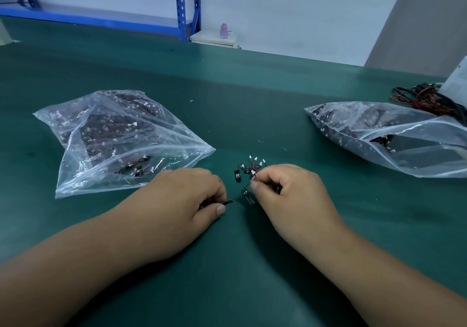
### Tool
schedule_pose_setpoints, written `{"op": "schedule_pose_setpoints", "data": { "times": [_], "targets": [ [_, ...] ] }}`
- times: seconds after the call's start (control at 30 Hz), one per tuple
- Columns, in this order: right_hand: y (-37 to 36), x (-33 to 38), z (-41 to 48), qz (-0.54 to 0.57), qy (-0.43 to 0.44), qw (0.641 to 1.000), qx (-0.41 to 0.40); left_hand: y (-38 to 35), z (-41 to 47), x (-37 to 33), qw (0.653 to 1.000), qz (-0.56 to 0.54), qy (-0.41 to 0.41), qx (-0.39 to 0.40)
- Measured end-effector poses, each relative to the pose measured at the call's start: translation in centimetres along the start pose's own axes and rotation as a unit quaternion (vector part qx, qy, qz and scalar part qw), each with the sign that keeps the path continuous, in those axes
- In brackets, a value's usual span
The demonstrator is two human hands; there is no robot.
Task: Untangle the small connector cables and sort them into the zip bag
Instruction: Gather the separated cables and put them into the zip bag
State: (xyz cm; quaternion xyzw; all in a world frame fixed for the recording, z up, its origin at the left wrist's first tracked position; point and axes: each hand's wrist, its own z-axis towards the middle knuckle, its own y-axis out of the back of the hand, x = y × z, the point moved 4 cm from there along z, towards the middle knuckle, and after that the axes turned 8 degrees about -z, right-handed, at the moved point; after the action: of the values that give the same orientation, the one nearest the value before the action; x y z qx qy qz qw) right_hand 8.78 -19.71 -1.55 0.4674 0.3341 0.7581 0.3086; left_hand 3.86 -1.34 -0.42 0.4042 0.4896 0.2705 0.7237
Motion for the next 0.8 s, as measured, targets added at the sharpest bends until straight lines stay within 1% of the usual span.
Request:
{"op": "schedule_pose_setpoints", "data": {
  "times": [0.07, 0.13, 0.23, 0.27, 0.33, 0.4, 0.43, 0.7, 0.8],
  "targets": [
    [-0.4, 0.1, 0.1, 0.008, 0.016, 1.000, 0.024, -0.1, 0.1, 0.0, 1.000, 0.001, -0.002, 0.000],
    [-0.6, -0.1, 0.2, 0.001, 0.014, 1.000, 0.027, -0.1, 0.1, 0.0, 1.000, -0.002, -0.005, -0.001],
    [-0.4, -0.7, 0.2, 0.024, -0.014, 1.000, -0.009, 0.1, 0.2, -0.1, 1.000, -0.006, -0.009, -0.006],
    [-0.2, -0.6, 0.1, 0.036, -0.007, 0.999, -0.021, 0.2, 0.2, -0.2, 1.000, -0.004, -0.012, -0.007],
    [0.1, 0.5, -0.3, 0.045, 0.059, 0.997, -0.017, 0.2, 0.2, -0.2, 1.000, -0.001, -0.021, -0.012],
    [0.1, 1.9, -0.9, 0.038, 0.149, 0.988, 0.023, 0.3, 0.2, -0.4, 0.999, 0.000, -0.030, -0.015],
    [0.1, 2.3, -1.1, 0.028, 0.177, 0.983, 0.034, 0.3, 0.2, -0.5, 0.999, 0.001, -0.033, -0.014],
    [0.6, 2.8, -1.6, 0.056, 0.226, 0.972, 0.032, 0.5, 0.3, -0.9, 0.999, -0.004, -0.039, -0.025],
    [0.5, 2.7, -1.3, 0.053, 0.208, 0.976, 0.026, 0.4, 0.2, -1.0, 0.999, -0.011, -0.041, -0.019]
  ]
}}
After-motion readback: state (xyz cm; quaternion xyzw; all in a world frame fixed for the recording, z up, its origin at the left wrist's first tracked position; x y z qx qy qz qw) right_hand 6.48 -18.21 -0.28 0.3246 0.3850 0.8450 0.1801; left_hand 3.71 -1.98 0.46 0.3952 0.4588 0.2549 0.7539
